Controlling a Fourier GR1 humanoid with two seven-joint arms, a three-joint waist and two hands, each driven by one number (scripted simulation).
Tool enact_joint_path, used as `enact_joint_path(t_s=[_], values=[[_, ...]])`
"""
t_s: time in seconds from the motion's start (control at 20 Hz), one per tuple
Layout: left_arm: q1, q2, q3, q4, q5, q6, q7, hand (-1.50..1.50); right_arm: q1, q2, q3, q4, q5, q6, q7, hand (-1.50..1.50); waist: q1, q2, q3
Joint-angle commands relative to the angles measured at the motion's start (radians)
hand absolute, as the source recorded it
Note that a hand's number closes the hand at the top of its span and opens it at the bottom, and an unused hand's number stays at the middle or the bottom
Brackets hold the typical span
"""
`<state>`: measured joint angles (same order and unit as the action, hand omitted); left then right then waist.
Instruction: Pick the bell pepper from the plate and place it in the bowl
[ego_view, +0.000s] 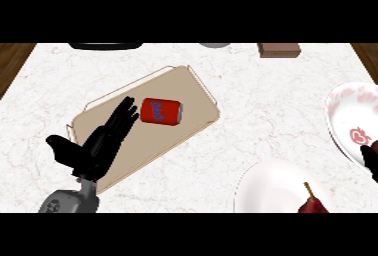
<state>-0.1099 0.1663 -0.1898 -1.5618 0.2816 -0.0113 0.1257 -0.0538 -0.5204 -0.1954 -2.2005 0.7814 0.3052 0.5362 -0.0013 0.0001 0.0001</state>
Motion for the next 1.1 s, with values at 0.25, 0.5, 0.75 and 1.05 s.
enact_joint_path(t_s=[0.25,0.5,0.75,1.05], values=[[0.016,-0.021,-0.008,-0.049,-0.025,-0.003,0.034,0.0,-0.186,-0.09,-0.117,0.472,-0.019,-0.088,-0.265,1.5,0.013,0.002,0.0],[-0.038,-0.039,0.006,0.037,-0.04,-0.009,0.002,0.0,-0.308,-0.12,-0.066,0.82,0.098,-0.233,-0.403,1.5,0.025,0.008,0.001],[-0.024,-0.048,-0.007,0.011,-0.02,-0.032,0.008,0.0,-0.381,-0.118,-0.092,1.104,0.104,-0.204,-0.364,1.5,0.035,0.012,0.001],[-0.054,-0.001,0.075,0.055,0.021,-0.076,0.023,0.0,-0.511,-0.092,-0.152,1.378,0.027,-0.304,-0.56,-1.5,0.026,0.009,0.001]])
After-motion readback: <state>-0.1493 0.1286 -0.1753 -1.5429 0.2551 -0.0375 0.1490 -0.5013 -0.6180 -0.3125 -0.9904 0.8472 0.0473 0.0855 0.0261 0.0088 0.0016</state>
